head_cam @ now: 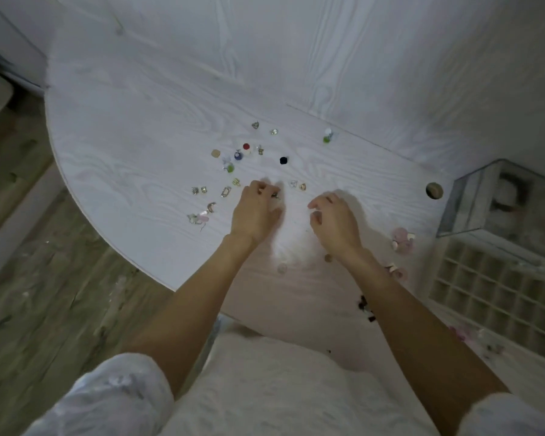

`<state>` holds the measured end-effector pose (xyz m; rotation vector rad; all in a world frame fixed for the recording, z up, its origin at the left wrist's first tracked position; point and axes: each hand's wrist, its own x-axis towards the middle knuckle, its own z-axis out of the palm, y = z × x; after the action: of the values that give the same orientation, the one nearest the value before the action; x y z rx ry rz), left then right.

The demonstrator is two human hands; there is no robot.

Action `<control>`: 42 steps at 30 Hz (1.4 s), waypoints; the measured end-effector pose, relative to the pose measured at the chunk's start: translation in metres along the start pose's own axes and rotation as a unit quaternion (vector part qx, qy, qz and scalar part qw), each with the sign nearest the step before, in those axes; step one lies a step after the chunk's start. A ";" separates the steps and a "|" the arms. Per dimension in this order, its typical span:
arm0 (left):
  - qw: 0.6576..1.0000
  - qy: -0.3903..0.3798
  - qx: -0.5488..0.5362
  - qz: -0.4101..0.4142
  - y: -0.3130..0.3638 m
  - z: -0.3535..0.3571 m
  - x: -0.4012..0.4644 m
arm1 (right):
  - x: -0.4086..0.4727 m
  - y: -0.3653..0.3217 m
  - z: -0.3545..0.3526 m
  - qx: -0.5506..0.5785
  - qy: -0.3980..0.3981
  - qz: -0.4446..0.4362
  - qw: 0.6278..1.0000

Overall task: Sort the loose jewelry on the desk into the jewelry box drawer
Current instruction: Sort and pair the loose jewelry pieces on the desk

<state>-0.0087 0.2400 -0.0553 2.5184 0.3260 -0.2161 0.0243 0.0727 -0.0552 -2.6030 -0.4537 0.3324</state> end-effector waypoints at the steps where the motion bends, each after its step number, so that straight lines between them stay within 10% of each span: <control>1: 1.000 0.002 -0.005 0.002 -0.002 0.001 -0.002 | 0.008 -0.005 -0.002 -0.004 -0.003 -0.013 1.000; 11: 0.997 0.015 -0.074 -0.008 -0.028 -0.019 -0.012 | 0.140 -0.091 0.015 -0.080 -0.066 -0.234 0.967; 21: 0.998 0.024 -0.061 -0.021 -0.028 -0.020 -0.004 | 0.138 -0.101 0.026 -0.215 -0.061 -0.245 0.944; 31: 0.988 0.010 -0.154 0.024 -0.009 -0.011 -0.041 | -0.007 -0.035 -0.029 0.060 0.079 -0.058 0.993; 42: 0.977 -0.079 -0.158 0.118 0.085 0.026 0.001 | -0.030 0.083 -0.077 0.104 0.176 0.204 0.957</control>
<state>0.0139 0.1573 -0.0314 2.1842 -0.0053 -0.2466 0.0420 -0.0389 -0.0250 -2.4581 0.2348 0.0386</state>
